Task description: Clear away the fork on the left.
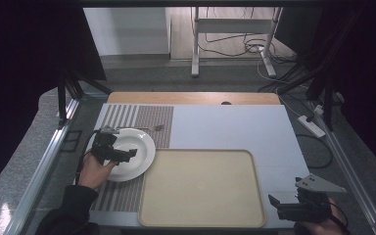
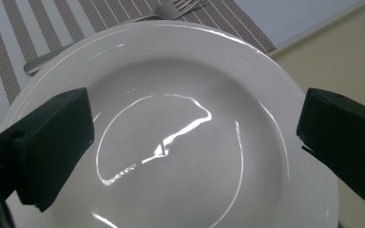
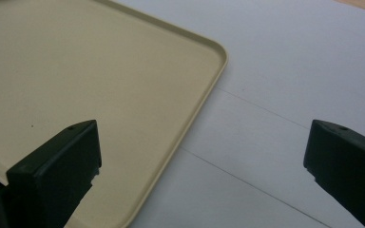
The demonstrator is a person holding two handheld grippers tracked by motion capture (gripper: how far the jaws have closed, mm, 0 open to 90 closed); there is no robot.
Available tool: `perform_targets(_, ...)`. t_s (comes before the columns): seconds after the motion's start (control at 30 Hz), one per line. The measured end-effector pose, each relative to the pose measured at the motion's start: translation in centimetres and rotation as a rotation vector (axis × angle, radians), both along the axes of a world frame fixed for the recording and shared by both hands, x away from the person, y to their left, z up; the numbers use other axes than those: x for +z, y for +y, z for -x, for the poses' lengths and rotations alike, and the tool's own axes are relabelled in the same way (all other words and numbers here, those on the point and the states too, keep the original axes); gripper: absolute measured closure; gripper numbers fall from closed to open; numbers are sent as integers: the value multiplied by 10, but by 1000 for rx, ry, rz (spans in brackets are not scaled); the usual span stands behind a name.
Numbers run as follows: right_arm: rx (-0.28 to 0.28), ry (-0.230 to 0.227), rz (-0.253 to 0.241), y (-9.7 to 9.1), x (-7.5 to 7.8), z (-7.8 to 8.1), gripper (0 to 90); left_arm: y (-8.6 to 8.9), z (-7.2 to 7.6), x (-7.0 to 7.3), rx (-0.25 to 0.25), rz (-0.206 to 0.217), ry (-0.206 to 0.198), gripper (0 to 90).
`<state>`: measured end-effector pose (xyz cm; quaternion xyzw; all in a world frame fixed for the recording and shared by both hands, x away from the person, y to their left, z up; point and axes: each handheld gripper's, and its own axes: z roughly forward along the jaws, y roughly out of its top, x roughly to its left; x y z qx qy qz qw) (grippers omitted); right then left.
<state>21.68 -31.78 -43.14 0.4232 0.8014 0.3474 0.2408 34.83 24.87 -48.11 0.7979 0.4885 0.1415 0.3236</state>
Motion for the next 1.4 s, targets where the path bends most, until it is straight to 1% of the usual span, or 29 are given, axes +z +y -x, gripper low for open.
perform_targets(0.07,-1,1,0,0,0,0,0,1,-9,-1,-3,-2,4,0)
perform_targets(0.13,0,1,0,0,0,0,0,2,-11,-2,-5,-4,7,0)
perform_targets(0.2,-1,2,0,0,0,0,0,2,-20,-3,-7,-4,10,0)
perform_targets(0.23,-1,3,0,0,0,0,0,2,-20,-3,-7,-4,10,0)
perform_targets(0.43,-2,4,0,0,0,-1,0,1,-36,-5,-16,-10,21,0)
perform_targets(0.6,-2,6,1,0,0,-1,0,0,-49,-9,-24,-17,40,0)
perform_targets(0.7,-2,7,1,0,0,-1,0,-1,-56,-11,-24,-22,43,0)
perform_targets(0.87,-3,8,2,0,-1,-1,0,-2,-71,-12,-23,-16,47,0)
perform_targets(0.93,-3,9,2,0,-1,-1,0,-2,-79,-14,-21,-22,48,0)
perform_targets(0.97,-3,9,1,0,-1,-1,0,-2,-79,-14,-21,-22,48,0)
perform_targets(1.03,-4,9,1,0,-1,-1,0,-3,-84,-14,-17,-32,45,9)
perform_targets(1.1,-3,9,1,0,-1,-1,0,-2,-90,-13,-6,-40,42,45)
perform_targets(1.13,-3,9,1,0,-1,-1,0,-1,-92,-13,-5,-35,44,76)
perform_targets(1.23,-3,9,0,0,-1,-1,0,0,-96,-12,-12,-30,51,213)
perform_targets(1.27,-3,9,0,0,-1,-1,0,2,-101,-11,-19,-36,67,292)
perform_targets(1.33,-3,9,1,0,-1,-1,0,2,-103,-11,-21,-40,75,408)
perform_targets(1.4,-3,10,0,0,-1,-1,0,3,-107,-12,-22,-57,86,576)
